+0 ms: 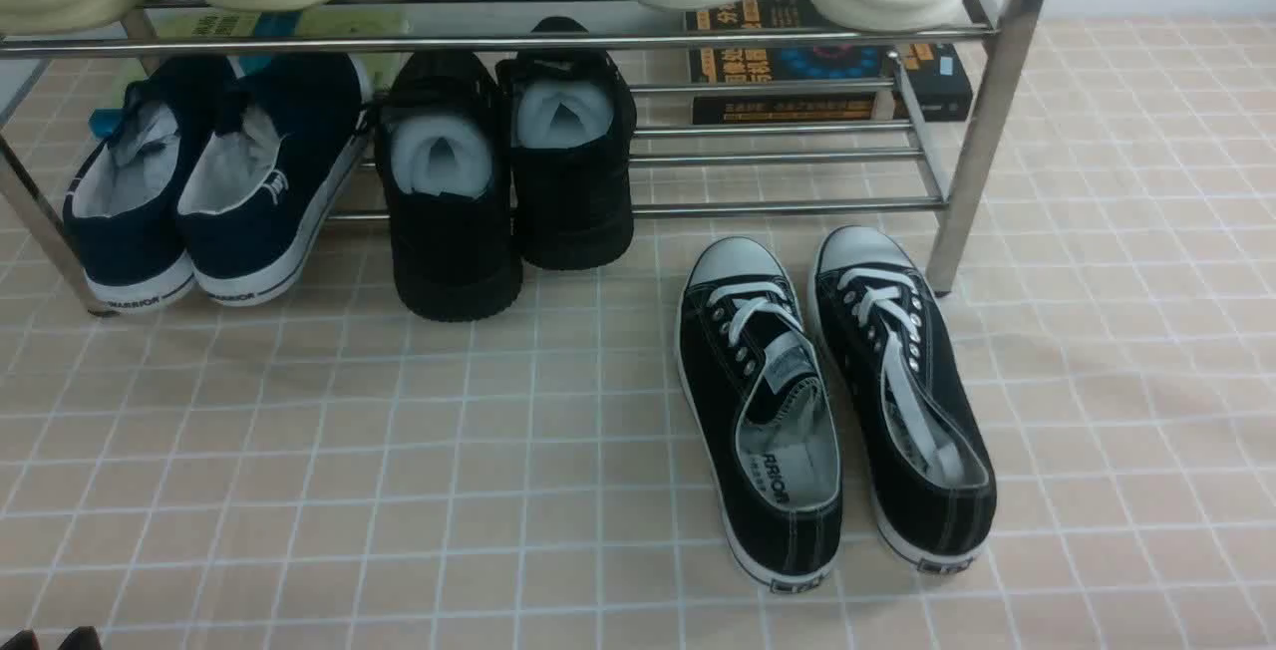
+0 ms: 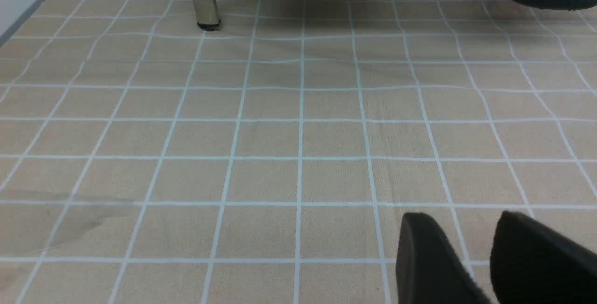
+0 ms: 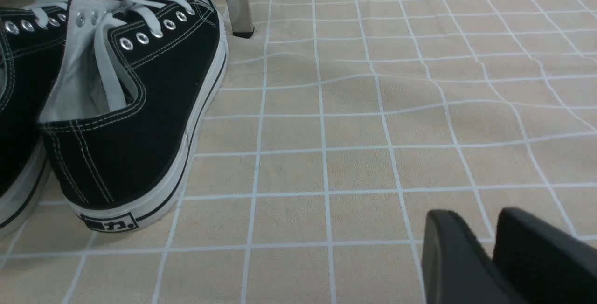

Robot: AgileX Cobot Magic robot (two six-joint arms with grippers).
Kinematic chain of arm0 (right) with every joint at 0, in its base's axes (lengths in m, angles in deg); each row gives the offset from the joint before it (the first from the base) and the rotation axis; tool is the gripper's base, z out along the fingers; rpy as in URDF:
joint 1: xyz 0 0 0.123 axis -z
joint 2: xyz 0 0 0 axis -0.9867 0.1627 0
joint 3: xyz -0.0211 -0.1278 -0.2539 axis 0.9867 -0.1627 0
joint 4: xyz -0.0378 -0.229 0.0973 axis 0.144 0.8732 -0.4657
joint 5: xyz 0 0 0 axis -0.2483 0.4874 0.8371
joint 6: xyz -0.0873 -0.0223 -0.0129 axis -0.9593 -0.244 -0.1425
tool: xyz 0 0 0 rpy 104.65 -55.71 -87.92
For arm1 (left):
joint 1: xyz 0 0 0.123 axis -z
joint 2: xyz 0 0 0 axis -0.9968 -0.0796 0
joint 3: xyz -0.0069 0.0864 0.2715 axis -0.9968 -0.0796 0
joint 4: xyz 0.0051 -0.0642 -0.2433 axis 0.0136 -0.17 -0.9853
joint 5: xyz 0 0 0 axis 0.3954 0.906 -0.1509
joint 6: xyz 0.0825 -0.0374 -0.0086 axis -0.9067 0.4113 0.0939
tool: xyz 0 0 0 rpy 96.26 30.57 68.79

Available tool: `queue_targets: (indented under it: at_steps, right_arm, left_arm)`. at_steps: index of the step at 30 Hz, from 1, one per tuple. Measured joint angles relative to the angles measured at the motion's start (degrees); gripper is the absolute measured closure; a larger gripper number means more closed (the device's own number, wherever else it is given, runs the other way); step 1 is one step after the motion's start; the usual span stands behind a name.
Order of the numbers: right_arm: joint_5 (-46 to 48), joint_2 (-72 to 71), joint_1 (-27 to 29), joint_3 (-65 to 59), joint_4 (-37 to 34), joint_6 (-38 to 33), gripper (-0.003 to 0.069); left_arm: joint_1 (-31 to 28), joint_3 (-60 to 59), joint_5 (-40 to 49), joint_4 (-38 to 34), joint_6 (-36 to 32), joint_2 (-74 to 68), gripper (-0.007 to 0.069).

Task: Take the shoes off the shelf from the light coffee tablecloth by hand.
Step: 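Grasp a shoe standing on the lower shelf of the shoe rack with the left gripper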

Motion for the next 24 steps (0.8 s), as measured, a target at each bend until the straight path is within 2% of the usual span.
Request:
queue_targets:
  at_steps: [24]
  right_arm:
    - [0.0,0.0,0.0,0.0,0.0,-0.1,0.0456]
  left_arm:
    - [0.0,0.0,-0.1,-0.2,1.0,0.0,0.0382]
